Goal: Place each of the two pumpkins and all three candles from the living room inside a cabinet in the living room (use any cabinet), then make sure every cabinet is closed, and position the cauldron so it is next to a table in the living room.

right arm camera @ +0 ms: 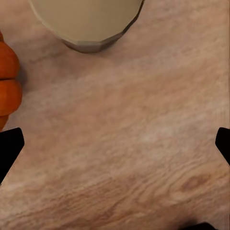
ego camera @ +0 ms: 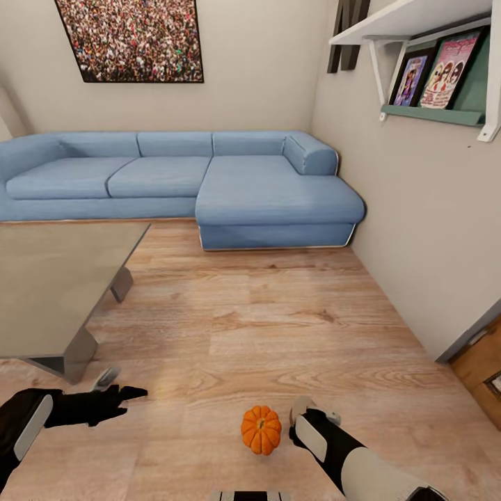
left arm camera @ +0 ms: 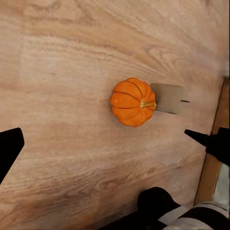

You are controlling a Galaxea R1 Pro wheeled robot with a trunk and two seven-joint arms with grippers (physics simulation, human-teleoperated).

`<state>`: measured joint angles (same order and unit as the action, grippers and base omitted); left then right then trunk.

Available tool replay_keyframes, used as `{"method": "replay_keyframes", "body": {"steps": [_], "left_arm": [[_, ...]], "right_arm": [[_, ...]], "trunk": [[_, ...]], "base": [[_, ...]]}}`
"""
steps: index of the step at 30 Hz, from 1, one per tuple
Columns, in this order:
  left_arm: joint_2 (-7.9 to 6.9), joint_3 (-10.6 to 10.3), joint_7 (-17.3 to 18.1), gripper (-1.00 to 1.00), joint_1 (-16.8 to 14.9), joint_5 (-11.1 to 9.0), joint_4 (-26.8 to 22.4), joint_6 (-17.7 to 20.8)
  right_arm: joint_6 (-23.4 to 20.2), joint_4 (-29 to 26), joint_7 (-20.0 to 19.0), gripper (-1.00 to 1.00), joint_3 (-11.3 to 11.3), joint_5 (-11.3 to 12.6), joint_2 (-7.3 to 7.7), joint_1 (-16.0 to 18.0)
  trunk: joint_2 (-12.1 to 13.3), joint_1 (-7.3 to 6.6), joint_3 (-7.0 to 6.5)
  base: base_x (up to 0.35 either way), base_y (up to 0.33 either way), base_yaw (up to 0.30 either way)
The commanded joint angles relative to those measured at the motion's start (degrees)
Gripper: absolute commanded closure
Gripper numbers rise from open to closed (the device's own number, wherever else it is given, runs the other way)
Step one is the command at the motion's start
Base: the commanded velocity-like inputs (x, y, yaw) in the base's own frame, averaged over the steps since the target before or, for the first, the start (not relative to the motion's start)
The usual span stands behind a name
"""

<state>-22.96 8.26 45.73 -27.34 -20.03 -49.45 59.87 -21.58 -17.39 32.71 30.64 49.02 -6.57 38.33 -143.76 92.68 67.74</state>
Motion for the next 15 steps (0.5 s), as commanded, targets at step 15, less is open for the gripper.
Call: {"method": "replay_keyframes", "body": {"steps": [15], "left_arm": [[-0.6,0.1,9.5,-1.0,0.0,0.2,-0.2,-0.8]], "right_arm": [[0.0,0.1,0.0,-1.0,0.1,-0.1,0.5,0.6]], "trunk": [[0.0,0.0,0.01]], "base": [[0.047,-0.005,0.0]]}}
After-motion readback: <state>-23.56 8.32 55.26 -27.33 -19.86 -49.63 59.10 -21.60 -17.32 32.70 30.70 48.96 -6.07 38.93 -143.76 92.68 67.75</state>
